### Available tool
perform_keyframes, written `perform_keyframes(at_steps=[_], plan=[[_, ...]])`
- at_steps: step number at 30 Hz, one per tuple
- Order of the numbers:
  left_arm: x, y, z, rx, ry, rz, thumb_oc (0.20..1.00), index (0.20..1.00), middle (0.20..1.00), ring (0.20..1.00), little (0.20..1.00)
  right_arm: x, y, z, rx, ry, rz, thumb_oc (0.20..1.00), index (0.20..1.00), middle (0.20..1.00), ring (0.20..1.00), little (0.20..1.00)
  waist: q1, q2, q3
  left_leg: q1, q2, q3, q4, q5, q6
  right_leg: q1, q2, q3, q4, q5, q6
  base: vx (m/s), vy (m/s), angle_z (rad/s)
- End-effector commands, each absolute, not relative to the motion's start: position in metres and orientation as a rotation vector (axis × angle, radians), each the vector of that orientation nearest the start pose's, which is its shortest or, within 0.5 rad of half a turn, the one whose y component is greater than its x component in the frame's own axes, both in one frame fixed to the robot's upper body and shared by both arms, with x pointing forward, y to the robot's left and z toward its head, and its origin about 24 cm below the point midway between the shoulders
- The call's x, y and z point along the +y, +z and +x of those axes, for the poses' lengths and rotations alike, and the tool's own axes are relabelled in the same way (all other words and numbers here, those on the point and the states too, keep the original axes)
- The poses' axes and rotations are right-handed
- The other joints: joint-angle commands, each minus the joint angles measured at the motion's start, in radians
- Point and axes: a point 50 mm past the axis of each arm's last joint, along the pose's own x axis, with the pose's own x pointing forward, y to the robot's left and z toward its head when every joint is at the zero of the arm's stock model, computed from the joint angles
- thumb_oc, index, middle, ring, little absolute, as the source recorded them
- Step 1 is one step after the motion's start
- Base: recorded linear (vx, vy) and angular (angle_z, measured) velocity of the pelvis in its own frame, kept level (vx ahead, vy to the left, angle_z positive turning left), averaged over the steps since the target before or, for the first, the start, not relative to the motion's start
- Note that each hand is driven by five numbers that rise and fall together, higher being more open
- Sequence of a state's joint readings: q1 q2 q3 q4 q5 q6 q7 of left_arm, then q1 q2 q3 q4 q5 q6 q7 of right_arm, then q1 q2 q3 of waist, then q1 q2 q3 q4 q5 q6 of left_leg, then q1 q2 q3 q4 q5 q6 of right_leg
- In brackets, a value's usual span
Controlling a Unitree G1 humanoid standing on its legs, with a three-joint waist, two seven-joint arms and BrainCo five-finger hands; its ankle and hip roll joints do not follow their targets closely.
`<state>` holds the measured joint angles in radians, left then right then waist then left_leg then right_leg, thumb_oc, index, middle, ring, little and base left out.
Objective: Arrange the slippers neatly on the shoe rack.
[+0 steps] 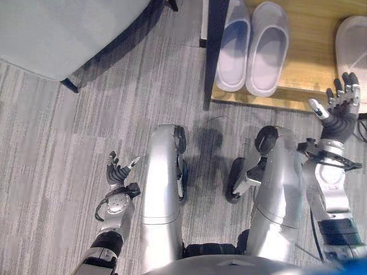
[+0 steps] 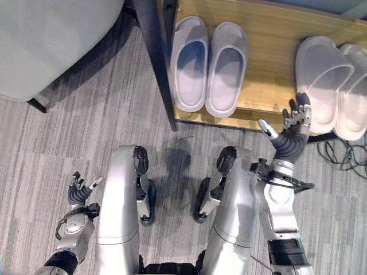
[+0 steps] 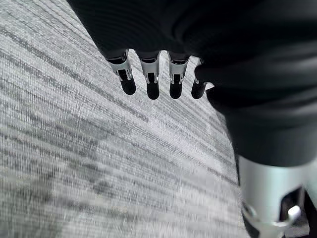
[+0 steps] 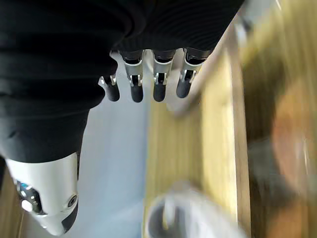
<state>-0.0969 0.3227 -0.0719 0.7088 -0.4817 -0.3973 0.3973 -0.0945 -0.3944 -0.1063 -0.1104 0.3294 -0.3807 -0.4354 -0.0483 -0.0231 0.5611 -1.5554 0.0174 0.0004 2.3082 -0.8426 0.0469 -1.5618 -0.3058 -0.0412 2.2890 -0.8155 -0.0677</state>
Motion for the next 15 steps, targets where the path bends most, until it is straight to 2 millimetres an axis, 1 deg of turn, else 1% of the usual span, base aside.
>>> perform_keyframes(at_steps=[1,3,5,6,7,8,9,10,11,12,13,14,15], plan=[[0.27,-0.05,0.212,0.248,0.616,0.006,1.0,1.0,1.0,1.0,1.0,-0.253,0.183,0.231,-0.855,-0.517,0.048,1.0,1.0,1.0,1.0,1.0,0.06,-0.042,-0.041,-0.015,-0.054,-0.175,-0.035,0.058,-0.044,-0.008,0.039,0.207,-0.005,0.146,0.069,0.0,0.031,-0.07],[0.27,-0.052,0.211,0.253,0.625,0.006,1.0,1.0,1.0,1.0,1.0,-0.261,0.173,0.221,-0.825,-0.58,0.023,1.0,1.0,1.0,1.0,1.0,0.049,-0.048,-0.041,-0.015,-0.052,-0.174,-0.031,0.056,-0.044,-0.008,0.04,0.207,-0.004,0.145,0.069,0.0,0.017,-0.03],[0.271,-0.051,0.211,0.252,0.631,0.012,1.0,1.0,1.0,1.0,1.0,-0.268,0.163,0.215,-0.779,-0.629,0.0,1.0,1.0,1.0,1.0,1.0,0.044,-0.053,-0.041,-0.015,-0.052,-0.173,-0.029,0.056,-0.045,-0.008,0.041,0.208,-0.005,0.146,0.068,0.0,0.0,0.0],[0.272,-0.051,0.211,0.25,0.634,0.013,1.0,1.0,1.0,1.0,1.0,-0.271,0.159,0.214,-0.752,-0.649,-0.042,1.0,1.0,1.0,1.0,1.0,0.042,-0.055,-0.041,-0.015,-0.052,-0.173,-0.028,0.056,-0.045,-0.008,0.042,0.208,-0.007,0.147,0.068,0.0,0.0,0.0],[0.273,-0.049,0.212,0.237,0.648,0.011,1.0,1.0,1.0,1.0,1.0,-0.284,0.139,0.206,-0.637,-0.721,-0.183,1.0,1.0,1.0,1.0,1.0,0.035,-0.063,-0.041,-0.015,-0.049,-0.175,-0.032,0.058,-0.045,-0.008,0.043,0.208,-0.016,0.15,0.066,0.0,0.0,0.0],[0.273,-0.049,0.212,0.237,0.648,0.011,1.0,1.0,1.0,1.0,1.0,-0.284,0.138,0.206,-0.637,-0.722,-0.184,1.0,1.0,1.0,1.0,1.0,0.035,-0.063,-0.041,-0.015,-0.049,-0.175,-0.032,0.058,-0.045,-0.008,0.043,0.208,-0.016,0.15,0.066,0.0,0.0,0.0],[0.274,-0.048,0.211,0.233,0.654,0.013,1.0,1.0,1.0,1.0,1.0,-0.289,0.128,0.204,-0.584,-0.751,-0.207,1.0,1.0,1.0,1.0,1.0,0.033,-0.065,-0.041,-0.015,-0.049,-0.177,-0.033,0.058,-0.045,-0.008,0.043,0.207,-0.02,0.15,0.065,0.0,0.0,0.0],[0.275,-0.047,0.211,0.228,0.654,0.016,1.0,1.0,1.0,1.0,1.0,-0.295,0.114,0.205,-0.51,-0.788,-0.212,1.0,1.0,1.0,1.0,1.0,0.032,-0.068,-0.041,-0.015,-0.048,-0.177,-0.036,0.058,-0.045,-0.008,0.043,0.205,-0.025,0.153,0.065,0.0,0.0,0.0],[0.276,-0.045,0.213,0.217,0.651,0.026,1.0,1.0,1.0,1.0,1.0,-0.303,0.091,0.204,-0.403,-0.856,-0.176,1.0,1.0,1.0,1.0,1.0,0.032,-0.069,-0.041,-0.015,-0.047,-0.179,-0.04,0.059,-0.043,-0.008,0.043,0.203,-0.03,0.153,0.066,0.0,0.0,0.0],[0.276,-0.045,0.213,0.217,0.652,0.026,1.0,1.0,1.0,1.0,1.0,-0.303,0.091,0.204,-0.403,-0.856,-0.176,1.0,1.0,1.0,1.0,1.0,0.033,-0.069,-0.041,-0.015,-0.047,-0.179,-0.04,0.059,-0.043,-0.008,0.043,0.203,-0.03,0.153,0.065,0.0,0.0,0.0],[0.277,-0.042,0.214,0.206,0.649,0.033,1.0,1.0,1.0,1.0,1.0,-0.309,0.071,0.204,-0.315,-0.909,-0.131,1.0,1.0,1.0,1.0,1.0,0.035,-0.068,-0.041,-0.015,-0.046,-0.178,-0.044,0.058,-0.042,-0.008,0.042,0.2,-0.036,0.154,0.067,0.0,0.0,0.0],[0.278,-0.041,0.214,0.201,0.65,0.034,1.0,1.0,1.0,1.0,1.0,-0.31,0.057,0.206,-0.248,-0.927,-0.105,1.0,1.0,1.0,1.0,1.0,0.041,-0.066,-0.041,-0.015,-0.045,-0.177,-0.05,0.059,-0.042,-0.008,0.042,0.2,-0.042,0.157,0.068,0.0,0.0,0.0],[0.279,-0.04,0.215,0.197,0.65,0.035,1.0,1.0,1.0,1.0,1.0,-0.31,0.051,0.208,-0.216,-0.927,-0.102,1.0,1.0,1.0,1.0,1.0,0.045,-0.064,-0.041,-0.015,-0.044,-0.178,-0.054,0.061,-0.043,-0.008,0.042,0.198,-0.045,0.158,0.068,0.0,0.0,0.0]])
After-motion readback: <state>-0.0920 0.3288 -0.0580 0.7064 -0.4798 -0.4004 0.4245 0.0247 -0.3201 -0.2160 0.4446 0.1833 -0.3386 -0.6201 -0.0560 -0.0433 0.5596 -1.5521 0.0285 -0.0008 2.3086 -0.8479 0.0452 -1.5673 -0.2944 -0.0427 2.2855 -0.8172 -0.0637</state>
